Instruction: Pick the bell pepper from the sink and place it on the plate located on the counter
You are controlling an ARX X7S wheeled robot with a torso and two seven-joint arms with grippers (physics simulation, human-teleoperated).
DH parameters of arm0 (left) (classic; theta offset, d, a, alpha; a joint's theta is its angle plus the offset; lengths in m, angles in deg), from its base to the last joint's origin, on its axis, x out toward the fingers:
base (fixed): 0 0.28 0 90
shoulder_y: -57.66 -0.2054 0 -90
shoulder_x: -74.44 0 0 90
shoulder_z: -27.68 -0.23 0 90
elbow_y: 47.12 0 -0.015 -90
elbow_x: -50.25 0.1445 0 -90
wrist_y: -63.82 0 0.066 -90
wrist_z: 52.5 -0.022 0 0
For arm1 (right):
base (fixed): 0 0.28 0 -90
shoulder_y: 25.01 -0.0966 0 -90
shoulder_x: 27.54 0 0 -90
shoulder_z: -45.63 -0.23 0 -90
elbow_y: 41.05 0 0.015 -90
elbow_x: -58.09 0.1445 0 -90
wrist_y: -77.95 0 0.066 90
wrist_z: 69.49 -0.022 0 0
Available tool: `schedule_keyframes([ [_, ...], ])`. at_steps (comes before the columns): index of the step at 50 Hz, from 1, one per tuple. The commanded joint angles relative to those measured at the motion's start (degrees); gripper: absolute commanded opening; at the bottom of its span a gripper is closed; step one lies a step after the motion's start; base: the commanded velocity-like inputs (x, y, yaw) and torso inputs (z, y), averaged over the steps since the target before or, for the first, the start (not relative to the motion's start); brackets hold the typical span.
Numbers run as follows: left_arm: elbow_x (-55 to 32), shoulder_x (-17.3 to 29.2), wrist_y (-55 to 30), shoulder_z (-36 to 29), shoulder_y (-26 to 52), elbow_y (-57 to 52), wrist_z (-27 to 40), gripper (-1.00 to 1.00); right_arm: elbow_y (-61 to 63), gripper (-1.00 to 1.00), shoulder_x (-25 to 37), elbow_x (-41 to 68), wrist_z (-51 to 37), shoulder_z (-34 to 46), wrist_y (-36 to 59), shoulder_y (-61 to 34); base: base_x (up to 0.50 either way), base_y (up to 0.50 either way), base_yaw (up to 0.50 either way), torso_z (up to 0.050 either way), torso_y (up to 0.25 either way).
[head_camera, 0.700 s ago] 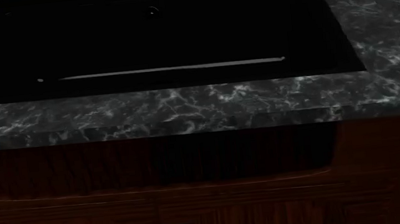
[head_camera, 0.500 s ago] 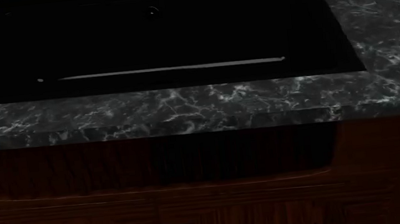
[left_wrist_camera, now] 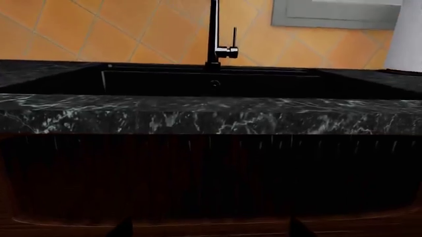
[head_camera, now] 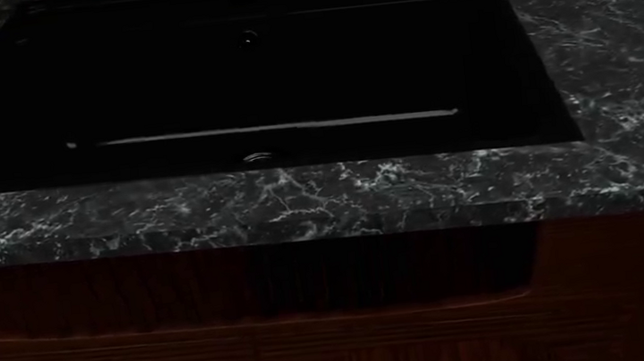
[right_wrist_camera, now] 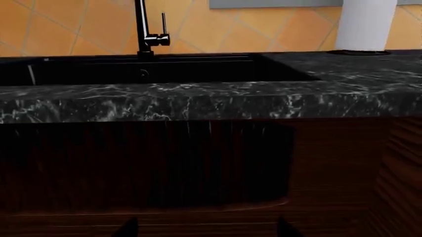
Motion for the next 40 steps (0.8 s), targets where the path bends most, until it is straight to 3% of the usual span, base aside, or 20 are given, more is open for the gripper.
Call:
schedule_keyframes([
  [1,-1.78,0.63,-0.31,-0.87,0.41,0.14,0.70,1.00,-1.25,1.00,0.54,1.18,-0.64,0.68,-0.69,-0.64,0.00,0.00,0.00,0.050,0.000],
  [14,-2.62,1.24,-0.13,-1.89,0.56,0.71,1.62,1.00,-2.19,1.00,0.84,1.32,-1.75,1.50,-0.89,-1.21,0.00,0.00,0.00,0.050,0.000],
  [21,-5.59,3.26,-15.23,-1.06,4.75,-10.49,3.78,1.00,13.44,1.00,3.56,2.87,-3.61,1.48,13.45,-3.86,0.00,0.00,0.00,0.014,0.000],
  [25,-9.93,4.88,-28.52,1.13,9.14,-19.19,5.59,1.00,16.66,1.00,4.72,3.32,-3.90,1.14,17.71,-6.88,0.00,0.00,0.00,0.000,0.000],
  [30,-14.34,6.32,-37.44,3.55,15.66,-24.61,6.26,1.00,19.50,1.00,5.95,3.72,-4.11,0.95,23.12,-12.23,0.00,0.00,0.00,0.000,0.000],
  [40,-14.49,8.54,-42.33,2.10,32.83,-15.50,4.29,1.00,14.60,1.00,7.57,3.60,-2.19,2.50,33.27,-29.79,0.00,0.00,0.00,0.000,0.000],
])
